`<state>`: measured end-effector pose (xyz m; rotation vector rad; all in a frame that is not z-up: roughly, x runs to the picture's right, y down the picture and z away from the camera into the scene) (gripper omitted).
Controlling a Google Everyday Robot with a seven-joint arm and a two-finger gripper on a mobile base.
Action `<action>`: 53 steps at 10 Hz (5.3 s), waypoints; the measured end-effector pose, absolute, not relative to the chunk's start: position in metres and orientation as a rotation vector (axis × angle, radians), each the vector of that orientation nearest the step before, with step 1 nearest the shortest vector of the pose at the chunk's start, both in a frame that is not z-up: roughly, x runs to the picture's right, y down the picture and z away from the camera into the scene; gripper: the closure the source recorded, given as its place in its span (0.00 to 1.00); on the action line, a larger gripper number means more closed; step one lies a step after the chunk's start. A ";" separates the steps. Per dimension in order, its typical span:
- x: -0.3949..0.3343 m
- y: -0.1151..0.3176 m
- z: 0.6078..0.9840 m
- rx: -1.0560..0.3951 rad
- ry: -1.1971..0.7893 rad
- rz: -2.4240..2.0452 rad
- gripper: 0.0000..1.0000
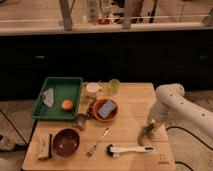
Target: Place pepper in table surface
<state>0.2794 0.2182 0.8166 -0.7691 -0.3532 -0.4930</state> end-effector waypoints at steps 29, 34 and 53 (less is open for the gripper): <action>0.276 0.212 0.823 -0.736 -0.409 -0.521 0.20; 0.276 0.212 0.823 -0.736 -0.409 -0.521 0.20; 0.276 0.212 0.823 -0.736 -0.409 -0.521 0.20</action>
